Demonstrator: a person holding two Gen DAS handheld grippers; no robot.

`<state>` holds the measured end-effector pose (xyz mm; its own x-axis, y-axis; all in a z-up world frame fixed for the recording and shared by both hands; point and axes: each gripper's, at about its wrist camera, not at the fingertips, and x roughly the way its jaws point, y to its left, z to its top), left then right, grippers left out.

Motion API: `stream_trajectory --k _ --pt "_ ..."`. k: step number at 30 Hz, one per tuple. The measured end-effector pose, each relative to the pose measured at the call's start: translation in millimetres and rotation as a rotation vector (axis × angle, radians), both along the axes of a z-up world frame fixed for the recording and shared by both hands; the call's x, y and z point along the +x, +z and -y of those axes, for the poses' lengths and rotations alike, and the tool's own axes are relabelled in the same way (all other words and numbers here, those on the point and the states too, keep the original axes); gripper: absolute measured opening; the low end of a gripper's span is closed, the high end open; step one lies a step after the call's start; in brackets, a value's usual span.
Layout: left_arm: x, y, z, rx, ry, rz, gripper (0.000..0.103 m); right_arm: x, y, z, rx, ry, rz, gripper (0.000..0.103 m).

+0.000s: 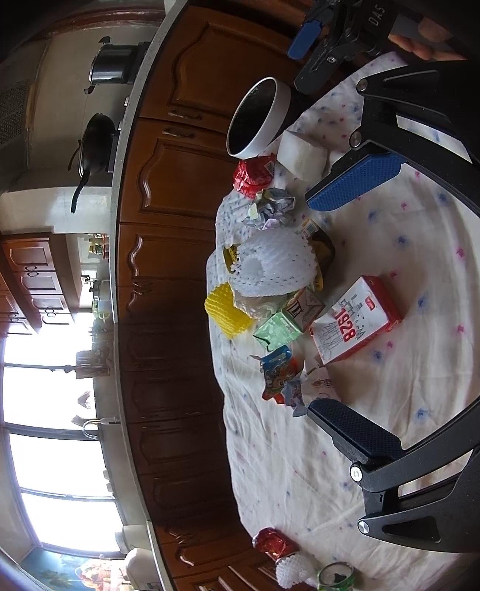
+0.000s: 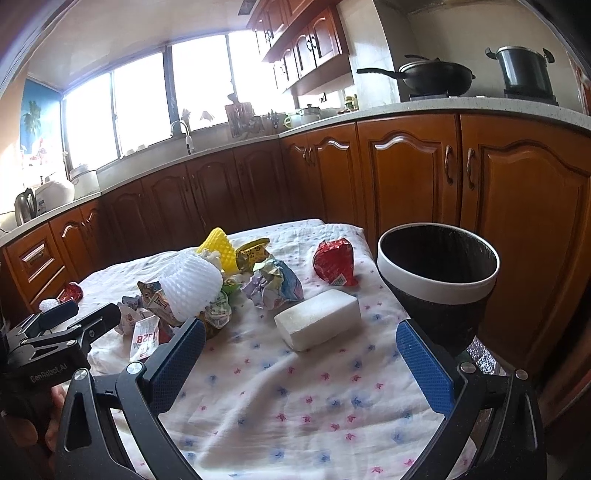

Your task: Collect trash

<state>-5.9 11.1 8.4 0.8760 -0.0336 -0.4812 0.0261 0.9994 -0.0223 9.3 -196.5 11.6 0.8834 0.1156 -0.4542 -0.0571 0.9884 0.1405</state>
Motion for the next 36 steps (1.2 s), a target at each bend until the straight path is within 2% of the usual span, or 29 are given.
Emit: stream_trajectory --k 11,15,22,25,29,30,33,35,36 --pt "18 -1 2 -0.01 -0.031 -0.051 0.103 22 -8 10 0.071 0.0 -0.094 0.103" --pt "31 1 5 -0.012 -0.041 -0.076 0.098 33 -14 13 0.082 -0.013 -0.142 0.101" --pt "61 -3 19 0.031 -0.053 -0.158 0.088 62 -33 21 0.166 -0.01 -0.275 0.083" --pt "72 -4 23 0.044 -0.051 -0.184 0.088 73 -39 25 0.205 -0.013 -0.314 0.08" --pt "86 -5 25 0.042 -0.054 -0.2 0.087 89 -46 33 0.289 -0.013 -0.368 0.072" --pt "90 -5 26 0.04 -0.058 -0.206 0.085 94 -50 35 0.306 -0.017 -0.386 0.071" --pt "101 -9 27 0.04 -0.07 -0.231 0.073 106 -59 39 0.346 -0.021 -0.42 0.056" --pt "107 -13 29 0.038 -0.082 -0.25 0.059 111 -64 40 0.374 -0.013 -0.43 0.049" --pt "109 -15 29 0.032 -0.091 -0.26 0.046 110 -63 40 0.369 -0.013 -0.42 0.047"
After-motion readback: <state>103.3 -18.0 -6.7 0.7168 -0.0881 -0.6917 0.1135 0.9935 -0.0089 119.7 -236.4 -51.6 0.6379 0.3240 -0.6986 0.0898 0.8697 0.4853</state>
